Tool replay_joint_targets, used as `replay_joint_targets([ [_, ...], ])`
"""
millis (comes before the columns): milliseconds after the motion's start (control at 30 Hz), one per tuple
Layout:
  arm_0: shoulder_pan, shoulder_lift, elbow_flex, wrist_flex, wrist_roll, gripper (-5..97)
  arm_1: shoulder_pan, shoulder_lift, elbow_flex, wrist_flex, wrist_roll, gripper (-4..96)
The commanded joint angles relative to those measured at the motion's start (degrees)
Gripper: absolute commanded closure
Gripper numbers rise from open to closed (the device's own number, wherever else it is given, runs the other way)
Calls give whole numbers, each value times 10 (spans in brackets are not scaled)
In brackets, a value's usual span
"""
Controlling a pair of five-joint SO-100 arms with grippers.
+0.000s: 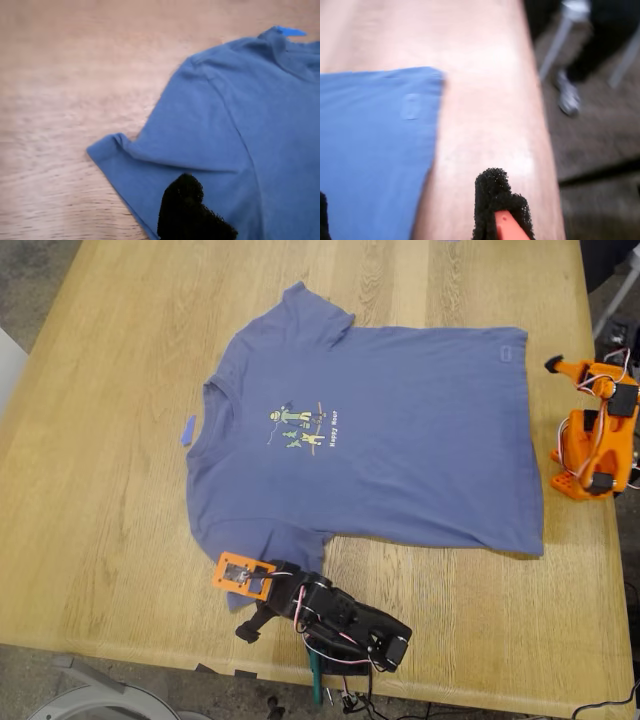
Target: Fold a T-shirt
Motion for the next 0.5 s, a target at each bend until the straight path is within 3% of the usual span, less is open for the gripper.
replay_joint_targets([
  [0,40,-66,-147,25,19,294,-86,-15,-76,37,-20,468],
  [267,218,-274,-397,154,22,294,-381,-195,-285,164,-28,473],
  [467,367,-336,-410,163,48,308,-607,-372,-361,148,-31,497],
])
